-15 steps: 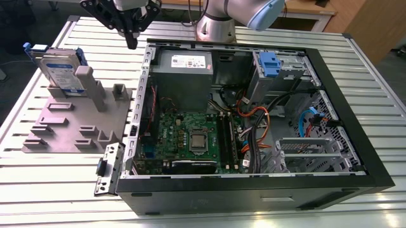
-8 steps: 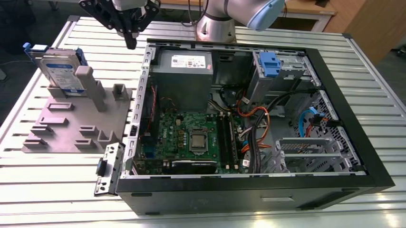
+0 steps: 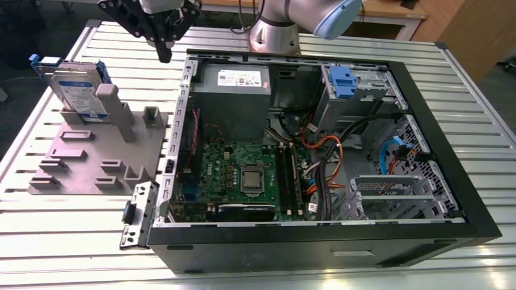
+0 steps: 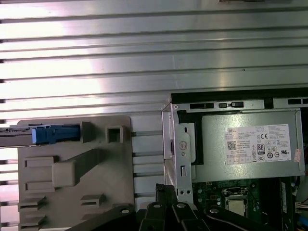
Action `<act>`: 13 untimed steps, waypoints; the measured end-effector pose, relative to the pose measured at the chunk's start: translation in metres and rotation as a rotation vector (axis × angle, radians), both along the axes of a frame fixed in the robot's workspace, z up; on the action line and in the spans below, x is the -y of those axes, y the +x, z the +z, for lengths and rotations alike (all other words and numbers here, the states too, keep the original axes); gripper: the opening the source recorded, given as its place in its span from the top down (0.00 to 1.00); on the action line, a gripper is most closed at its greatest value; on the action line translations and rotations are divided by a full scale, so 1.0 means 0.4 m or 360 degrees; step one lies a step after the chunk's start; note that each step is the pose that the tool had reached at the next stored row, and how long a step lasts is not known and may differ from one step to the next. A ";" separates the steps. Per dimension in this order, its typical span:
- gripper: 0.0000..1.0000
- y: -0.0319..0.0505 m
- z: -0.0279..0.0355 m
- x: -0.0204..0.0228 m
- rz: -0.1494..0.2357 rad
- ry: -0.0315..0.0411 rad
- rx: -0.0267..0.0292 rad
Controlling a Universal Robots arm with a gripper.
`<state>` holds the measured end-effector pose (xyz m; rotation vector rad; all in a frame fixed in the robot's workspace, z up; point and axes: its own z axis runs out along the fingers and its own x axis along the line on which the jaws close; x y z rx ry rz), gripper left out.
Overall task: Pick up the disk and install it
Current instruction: 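Reach for the disk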
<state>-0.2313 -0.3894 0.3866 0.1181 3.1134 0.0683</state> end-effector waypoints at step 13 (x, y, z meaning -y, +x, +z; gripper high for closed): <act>0.89 -0.014 -0.001 0.000 0.0000 0.0000 -0.00001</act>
